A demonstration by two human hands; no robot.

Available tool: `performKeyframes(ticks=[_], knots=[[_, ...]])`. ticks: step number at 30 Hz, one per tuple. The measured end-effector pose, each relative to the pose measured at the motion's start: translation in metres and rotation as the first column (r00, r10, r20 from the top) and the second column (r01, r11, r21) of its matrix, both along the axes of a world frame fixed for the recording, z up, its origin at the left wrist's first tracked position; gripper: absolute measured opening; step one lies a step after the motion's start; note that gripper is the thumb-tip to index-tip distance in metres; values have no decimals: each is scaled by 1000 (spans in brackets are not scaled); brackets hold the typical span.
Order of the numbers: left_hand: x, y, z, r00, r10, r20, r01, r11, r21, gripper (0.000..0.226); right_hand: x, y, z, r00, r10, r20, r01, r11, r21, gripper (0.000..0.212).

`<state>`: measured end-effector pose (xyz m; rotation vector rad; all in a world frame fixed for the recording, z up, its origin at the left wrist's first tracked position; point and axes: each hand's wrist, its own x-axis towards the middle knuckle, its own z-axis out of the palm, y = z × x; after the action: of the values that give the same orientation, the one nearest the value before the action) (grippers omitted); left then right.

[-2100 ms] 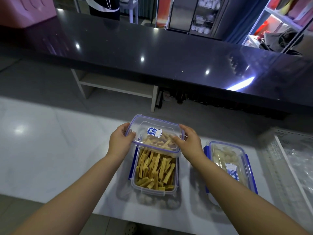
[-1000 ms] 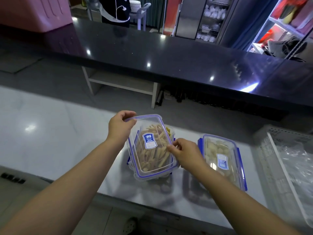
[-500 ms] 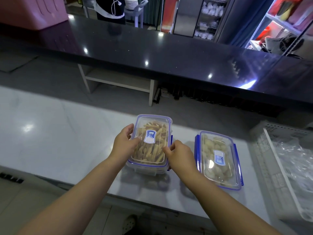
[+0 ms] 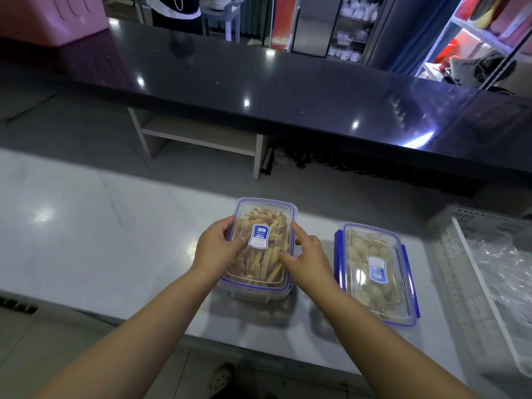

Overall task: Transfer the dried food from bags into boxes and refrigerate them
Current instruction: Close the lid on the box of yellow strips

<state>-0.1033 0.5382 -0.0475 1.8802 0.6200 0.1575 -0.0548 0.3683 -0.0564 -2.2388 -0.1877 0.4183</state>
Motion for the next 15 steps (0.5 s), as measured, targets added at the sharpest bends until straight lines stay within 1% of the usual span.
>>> performKeyframes(ticks=[2,5,11,15], knots=[[-2,1,0,1000,-12,-12,13,999,39,41,1,0,-2,1000,17,10,-17,999,-40,67],[-4,1,1,999,-28,-24,30,997,77,43,1,-1,0,1000,19,-6,-19,999,-48,65],[2,3,8,998,-41,-57,45,996,81,47,6,3,4,1000,14,-9,-15,996,-85,57],[0,3,8,997,-46,-61,52,993,105,48,6,2,5,1000,24,-16,-25,994,-108,58]])
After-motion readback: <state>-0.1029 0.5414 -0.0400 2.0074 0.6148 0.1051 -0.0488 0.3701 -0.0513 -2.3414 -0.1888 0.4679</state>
